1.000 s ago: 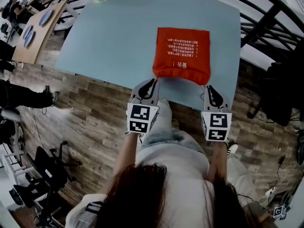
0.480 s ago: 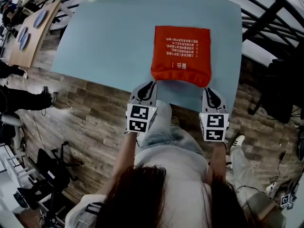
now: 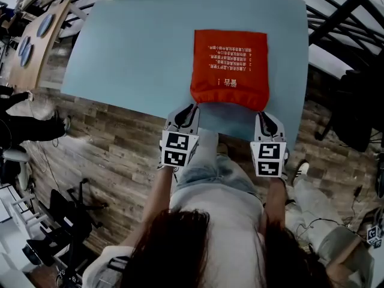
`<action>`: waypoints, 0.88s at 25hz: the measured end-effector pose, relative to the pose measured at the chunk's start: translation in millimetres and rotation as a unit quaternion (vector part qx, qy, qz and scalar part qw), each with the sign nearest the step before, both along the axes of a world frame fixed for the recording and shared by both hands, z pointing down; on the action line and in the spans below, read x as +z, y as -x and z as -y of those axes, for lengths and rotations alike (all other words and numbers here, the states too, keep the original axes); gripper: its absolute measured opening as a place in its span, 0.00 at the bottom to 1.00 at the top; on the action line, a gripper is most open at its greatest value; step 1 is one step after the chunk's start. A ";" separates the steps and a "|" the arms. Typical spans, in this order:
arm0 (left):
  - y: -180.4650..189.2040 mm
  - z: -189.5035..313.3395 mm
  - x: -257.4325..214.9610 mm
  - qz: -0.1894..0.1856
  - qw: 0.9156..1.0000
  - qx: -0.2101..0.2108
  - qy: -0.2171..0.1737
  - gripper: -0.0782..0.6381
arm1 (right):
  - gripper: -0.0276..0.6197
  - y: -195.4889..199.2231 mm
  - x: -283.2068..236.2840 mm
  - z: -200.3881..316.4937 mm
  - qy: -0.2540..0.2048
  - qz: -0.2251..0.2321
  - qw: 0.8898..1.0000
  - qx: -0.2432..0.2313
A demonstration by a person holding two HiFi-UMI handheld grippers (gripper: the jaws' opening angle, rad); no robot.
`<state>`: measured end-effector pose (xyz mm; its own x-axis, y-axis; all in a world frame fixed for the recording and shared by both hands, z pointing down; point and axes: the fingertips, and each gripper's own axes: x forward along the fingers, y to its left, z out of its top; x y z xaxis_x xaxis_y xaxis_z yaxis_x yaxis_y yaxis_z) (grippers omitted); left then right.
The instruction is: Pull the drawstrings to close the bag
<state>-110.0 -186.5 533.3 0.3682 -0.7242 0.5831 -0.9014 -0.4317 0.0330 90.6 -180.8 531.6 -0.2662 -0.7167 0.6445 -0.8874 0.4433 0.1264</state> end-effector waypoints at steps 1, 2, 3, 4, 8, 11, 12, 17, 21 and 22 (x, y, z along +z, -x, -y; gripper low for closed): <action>0.2 0.3 3.1 0.000 1.000 0.002 0.004 0.17 | 0.09 -0.2 2.7 0.4 0.003 -0.003 1.000 0.001; 0.7 0.6 6.0 0.000 1.000 0.003 0.007 0.17 | 0.09 0.0 5.4 0.7 0.007 -0.005 1.000 0.000; 1.2 1.2 8.6 0.000 1.000 0.004 0.011 0.18 | 0.10 0.5 8.2 1.0 0.011 -0.008 1.000 0.000; 1.6 2.0 10.8 0.000 1.000 0.005 0.014 0.18 | 0.12 0.8 10.8 1.4 0.015 -0.010 1.000 -0.001; 2.6 4.8 19.8 0.005 1.000 0.010 0.025 0.19 | 0.15 -4.3 22.4 1.2 0.032 -0.029 0.999 0.002; 3.0 6.4 26.9 0.010 0.999 0.014 0.033 0.20 | 0.15 -9.2 30.0 2.1 0.041 -0.040 0.998 0.008; 2.6 7.0 29.4 0.011 0.999 0.015 0.036 0.20 | 0.15 -10.7 32.3 2.8 0.043 -0.042 0.998 0.010; 0.6 9.2 40.9 0.011 0.998 0.020 0.051 0.21 | 0.15 -13.4 44.7 5.0 0.059 -0.053 0.997 0.012; -2.2 10.6 47.3 0.007 0.998 0.028 0.064 0.22 | 0.15 -14.5 51.3 7.4 0.061 -0.065 0.996 0.009; -2.5 11.9 48.8 0.007 0.997 0.029 0.066 0.23 | 0.15 -15.4 52.5 8.1 0.062 -0.071 0.996 0.008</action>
<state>-107.5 -198.4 582.1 0.3983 -0.6179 0.6779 -0.8755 -0.4764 0.0801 106.0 -188.9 584.0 -0.1556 -0.6320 0.7592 -0.8717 0.4494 0.1954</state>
